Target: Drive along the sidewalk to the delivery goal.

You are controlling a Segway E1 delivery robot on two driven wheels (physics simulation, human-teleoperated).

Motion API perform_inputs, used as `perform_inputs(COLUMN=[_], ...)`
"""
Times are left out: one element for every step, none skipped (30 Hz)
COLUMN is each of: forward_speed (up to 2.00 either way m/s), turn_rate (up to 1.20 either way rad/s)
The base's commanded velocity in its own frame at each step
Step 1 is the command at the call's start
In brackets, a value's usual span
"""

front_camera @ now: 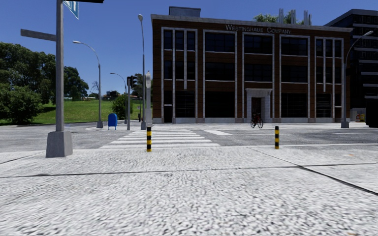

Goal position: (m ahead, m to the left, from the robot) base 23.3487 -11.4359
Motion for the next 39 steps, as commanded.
perform_inputs(forward_speed=[1.27,1.27,1.27,1.27,1.27,1.27,1.27,1.27,1.27,1.27,1.27,1.27,1.27,1.27,1.27,1.27,1.27,1.27,1.27,1.27,1.27,1.27,1.27,1.27,1.27,1.27,1.27,1.27,1.27,1.27,1.27,1.27,1.27,1.27,1.27,1.27,1.27,1.27,1.27], turn_rate=[-0.01,-0.01,-0.01,-0.01,-0.01,-0.01,-0.01,-0.01,-0.01,-0.01,-0.01,-0.01,-0.01,-0.01,-0.01,-0.01,-0.01,-0.01,-0.01,-0.01,-0.01,-0.01,-0.01,-0.01,-0.01,-0.01,-0.01,-0.01,-0.01,-0.01,-0.01,-0.01,-0.01,-0.01,-0.01,-0.01,-0.01,-0.01,-0.01])
